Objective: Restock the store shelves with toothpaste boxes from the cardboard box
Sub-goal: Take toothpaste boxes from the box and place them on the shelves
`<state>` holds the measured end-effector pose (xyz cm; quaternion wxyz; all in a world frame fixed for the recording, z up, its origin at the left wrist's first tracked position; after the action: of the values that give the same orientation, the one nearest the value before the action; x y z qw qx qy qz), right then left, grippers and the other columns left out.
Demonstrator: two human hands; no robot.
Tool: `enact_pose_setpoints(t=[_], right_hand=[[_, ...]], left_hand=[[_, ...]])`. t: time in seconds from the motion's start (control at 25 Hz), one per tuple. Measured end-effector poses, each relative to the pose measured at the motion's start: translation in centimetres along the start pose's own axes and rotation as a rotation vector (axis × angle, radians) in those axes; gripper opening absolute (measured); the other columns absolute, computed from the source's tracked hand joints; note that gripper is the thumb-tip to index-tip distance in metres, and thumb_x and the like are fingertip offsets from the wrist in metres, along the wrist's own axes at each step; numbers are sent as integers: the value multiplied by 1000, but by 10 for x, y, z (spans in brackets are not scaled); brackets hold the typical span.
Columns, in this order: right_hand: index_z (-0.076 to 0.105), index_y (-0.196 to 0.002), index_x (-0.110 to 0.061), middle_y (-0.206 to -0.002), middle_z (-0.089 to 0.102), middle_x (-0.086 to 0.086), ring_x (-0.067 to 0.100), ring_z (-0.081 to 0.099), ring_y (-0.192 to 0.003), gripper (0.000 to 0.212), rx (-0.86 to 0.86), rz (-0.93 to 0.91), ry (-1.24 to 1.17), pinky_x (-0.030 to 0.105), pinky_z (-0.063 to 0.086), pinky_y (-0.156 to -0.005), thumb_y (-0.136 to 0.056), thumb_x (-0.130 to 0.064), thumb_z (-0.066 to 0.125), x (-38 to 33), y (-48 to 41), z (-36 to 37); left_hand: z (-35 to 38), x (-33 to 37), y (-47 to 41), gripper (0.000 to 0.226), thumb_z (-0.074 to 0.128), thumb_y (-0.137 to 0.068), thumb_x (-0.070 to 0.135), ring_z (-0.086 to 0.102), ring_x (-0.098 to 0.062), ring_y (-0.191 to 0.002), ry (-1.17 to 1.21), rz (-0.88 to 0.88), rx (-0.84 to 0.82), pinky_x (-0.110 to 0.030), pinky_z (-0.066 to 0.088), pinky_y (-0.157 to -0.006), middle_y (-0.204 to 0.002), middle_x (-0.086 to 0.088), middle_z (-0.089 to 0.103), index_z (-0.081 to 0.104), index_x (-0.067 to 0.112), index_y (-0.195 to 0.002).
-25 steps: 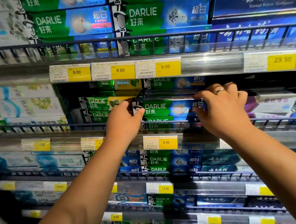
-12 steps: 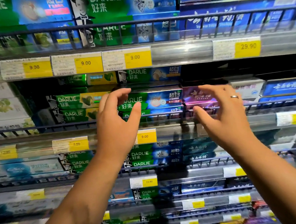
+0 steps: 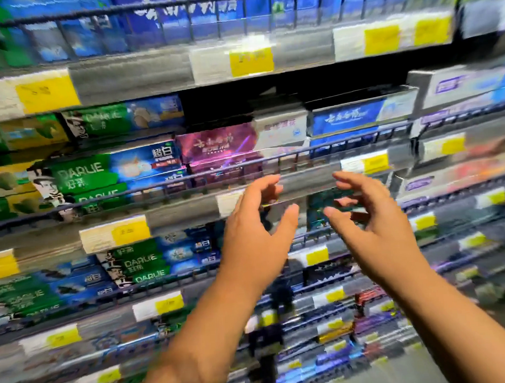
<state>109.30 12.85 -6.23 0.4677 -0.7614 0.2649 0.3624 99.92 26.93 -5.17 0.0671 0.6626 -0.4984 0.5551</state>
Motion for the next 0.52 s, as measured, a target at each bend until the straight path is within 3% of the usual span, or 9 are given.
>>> enact_pose_setpoints(t=[0.2,0.36,0.52], right_hand=[[45,-115,-49,-119,52,-6,-6,58,-96,50,42,71,43,6,44,-79,-86,-16,67,46,15,-105],[43,-122,-49,-125,50,-14,-1,56,-108,51,109,185,82,20,46,-91,-87,-21,66,93,33,-206],[40,-120,-52,-128,50,-8,5,57,-108,52,200,285,122,14,46,-88,-87,-19,65,136,49,-286]], left_hand=[[118,36,0,40,66,-88,27,58,0,-107,111,17,-128,-23,45,-96,-116,18,61,47,46,-118],[231,68,10,44,67,-87,25,59,-1,-109,242,-8,-326,-27,46,-97,-116,20,61,46,47,-120],[331,90,17,50,66,-88,19,57,2,-110,306,-2,-536,-22,44,-97,-119,21,57,41,48,-120]])
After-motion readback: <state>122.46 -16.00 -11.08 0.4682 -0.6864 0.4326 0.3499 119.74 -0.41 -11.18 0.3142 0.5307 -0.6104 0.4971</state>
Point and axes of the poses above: each hand's wrist, its own y-axis away from the middle knuckle, its own z-axis out of the palm, x = y × z, the point moved 1 cm from there along -y, towards the middle knuckle
